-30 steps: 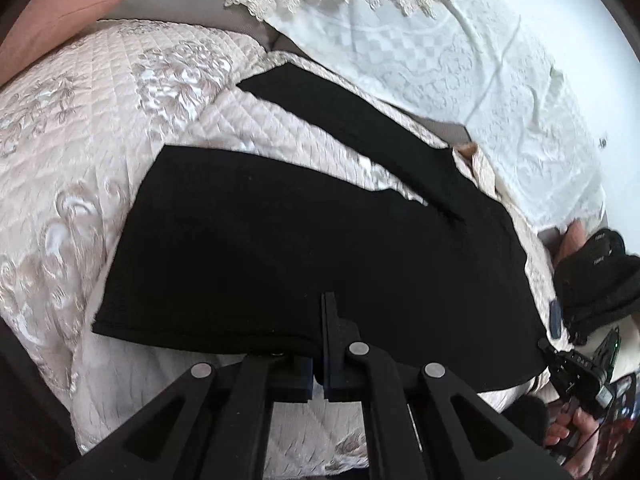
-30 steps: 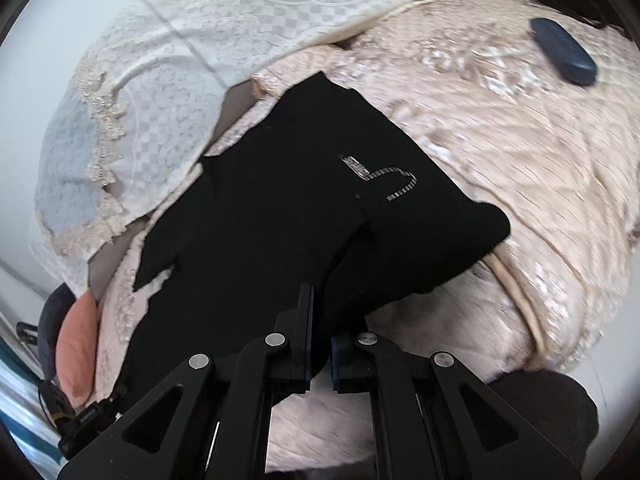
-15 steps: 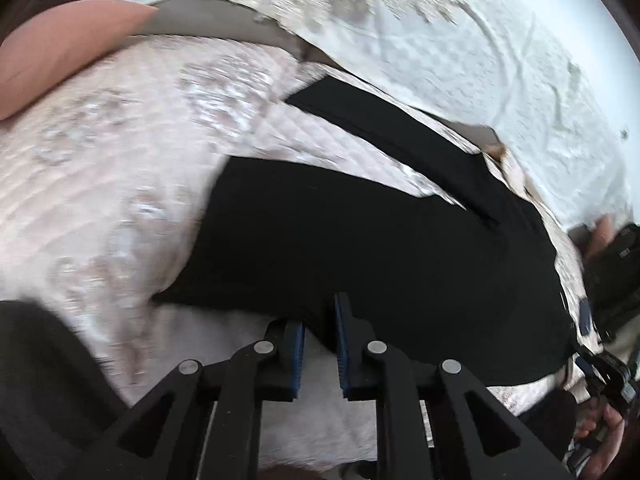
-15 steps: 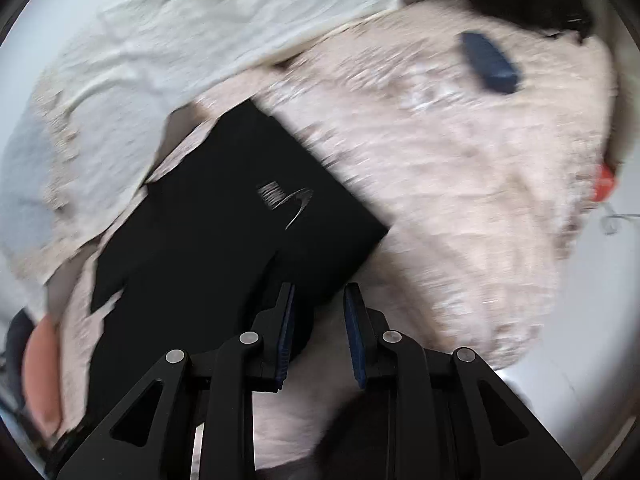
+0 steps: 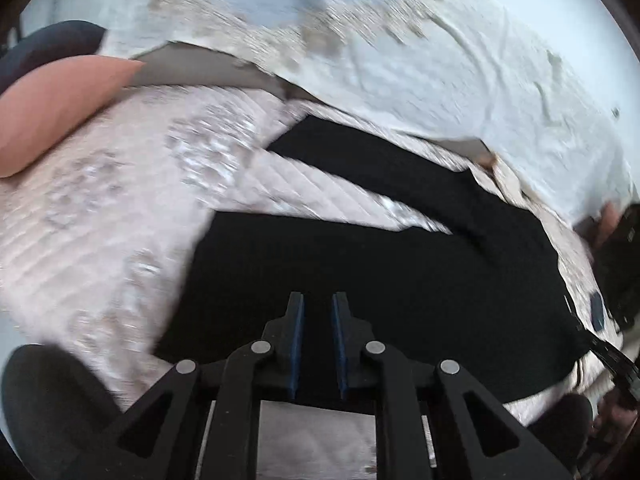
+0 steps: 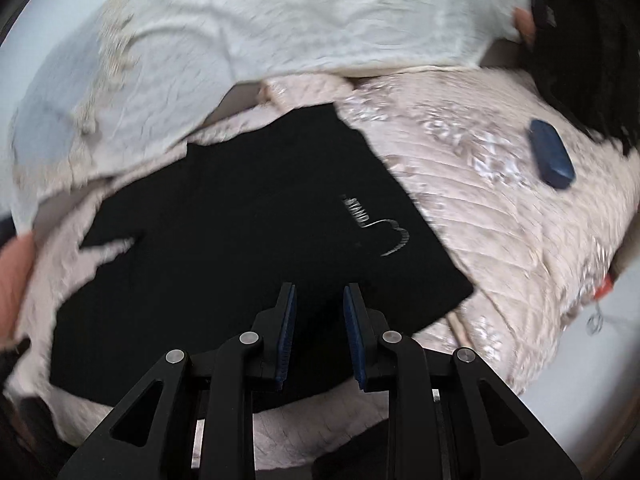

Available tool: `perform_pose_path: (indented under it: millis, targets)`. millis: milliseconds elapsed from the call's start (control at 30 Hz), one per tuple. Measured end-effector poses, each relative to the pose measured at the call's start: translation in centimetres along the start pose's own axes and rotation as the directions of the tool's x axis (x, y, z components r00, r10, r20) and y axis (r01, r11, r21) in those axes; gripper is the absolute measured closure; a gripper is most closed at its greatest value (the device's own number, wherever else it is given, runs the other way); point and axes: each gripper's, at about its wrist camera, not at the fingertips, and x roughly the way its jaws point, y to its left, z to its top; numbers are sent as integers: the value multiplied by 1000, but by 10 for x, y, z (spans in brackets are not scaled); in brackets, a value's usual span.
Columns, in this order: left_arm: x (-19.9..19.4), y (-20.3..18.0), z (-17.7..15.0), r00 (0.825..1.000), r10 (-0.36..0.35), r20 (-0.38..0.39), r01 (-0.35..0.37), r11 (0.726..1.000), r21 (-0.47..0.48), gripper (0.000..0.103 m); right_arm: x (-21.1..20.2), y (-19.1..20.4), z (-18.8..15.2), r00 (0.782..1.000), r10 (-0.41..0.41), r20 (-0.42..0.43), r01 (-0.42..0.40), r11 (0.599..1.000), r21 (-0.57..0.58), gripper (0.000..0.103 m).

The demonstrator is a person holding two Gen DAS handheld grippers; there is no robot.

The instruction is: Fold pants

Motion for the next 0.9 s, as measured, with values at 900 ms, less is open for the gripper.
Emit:
perform_pose_path:
  millis: [900]
  targets:
    - [1,-54,-3,997,-64,-44,72,975,210,64,-23,57,-8,997,73,-27,-77,980,-186,56]
